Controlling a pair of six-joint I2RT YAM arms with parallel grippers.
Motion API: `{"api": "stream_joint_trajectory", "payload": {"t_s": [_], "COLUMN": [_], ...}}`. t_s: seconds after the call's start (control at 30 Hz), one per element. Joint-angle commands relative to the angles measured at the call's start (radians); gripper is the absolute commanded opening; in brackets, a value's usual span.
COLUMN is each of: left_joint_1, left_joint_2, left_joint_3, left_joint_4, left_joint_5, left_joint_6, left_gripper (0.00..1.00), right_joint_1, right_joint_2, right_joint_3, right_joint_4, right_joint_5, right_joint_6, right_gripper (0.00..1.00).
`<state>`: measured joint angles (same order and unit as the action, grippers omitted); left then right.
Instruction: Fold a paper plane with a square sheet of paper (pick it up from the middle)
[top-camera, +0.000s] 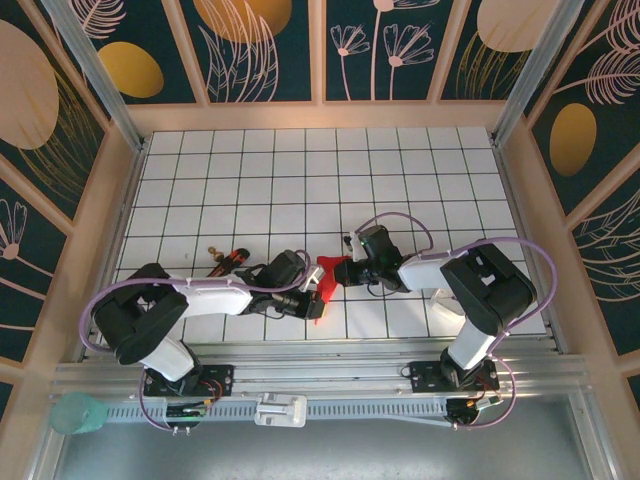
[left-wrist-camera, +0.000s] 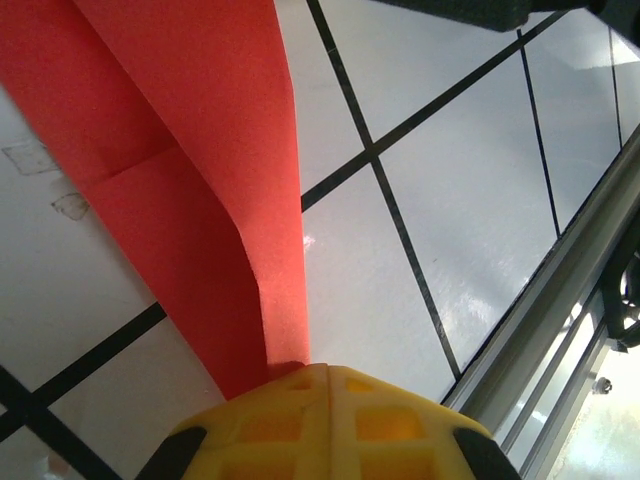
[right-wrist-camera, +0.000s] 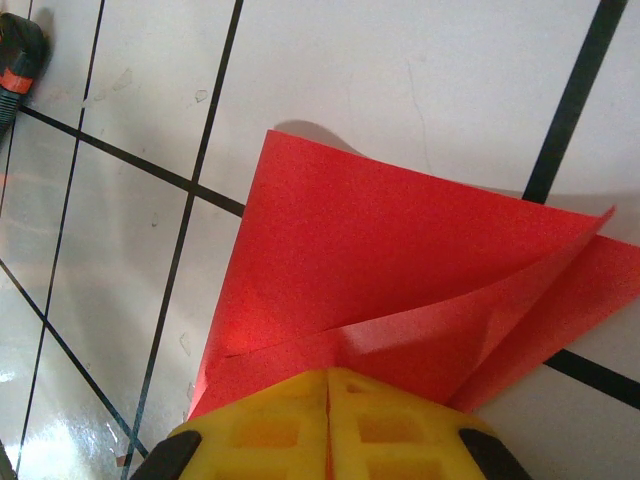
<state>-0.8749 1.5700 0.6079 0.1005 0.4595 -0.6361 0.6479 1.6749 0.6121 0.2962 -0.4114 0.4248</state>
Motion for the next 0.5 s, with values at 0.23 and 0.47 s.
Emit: {"api": "stream_joint_trajectory", "payload": {"t_s": [0.23, 0.47], "left_joint_1": [0.009, 0.008], "left_joint_2": [0.036, 0.039], "left_joint_3": [-0.017, -0.039], "left_joint_4": [-0.041, -0.055], "left_joint_5": [-0.033, -0.045], "left_joint_6": [0.031, 0.033], "left_gripper": [0.02, 0.01], "right_joint_1": [0.004, 0.004], "right_joint_2": [0.058, 0.058], "right_joint_3": [-0.034, -0.034], "right_joint_4": [-0.072, -0.077], "right_joint_5": [0.053, 0.056], "right_joint_6": [-0.003, -0.003], "right_gripper": [0.08, 0.08]}}
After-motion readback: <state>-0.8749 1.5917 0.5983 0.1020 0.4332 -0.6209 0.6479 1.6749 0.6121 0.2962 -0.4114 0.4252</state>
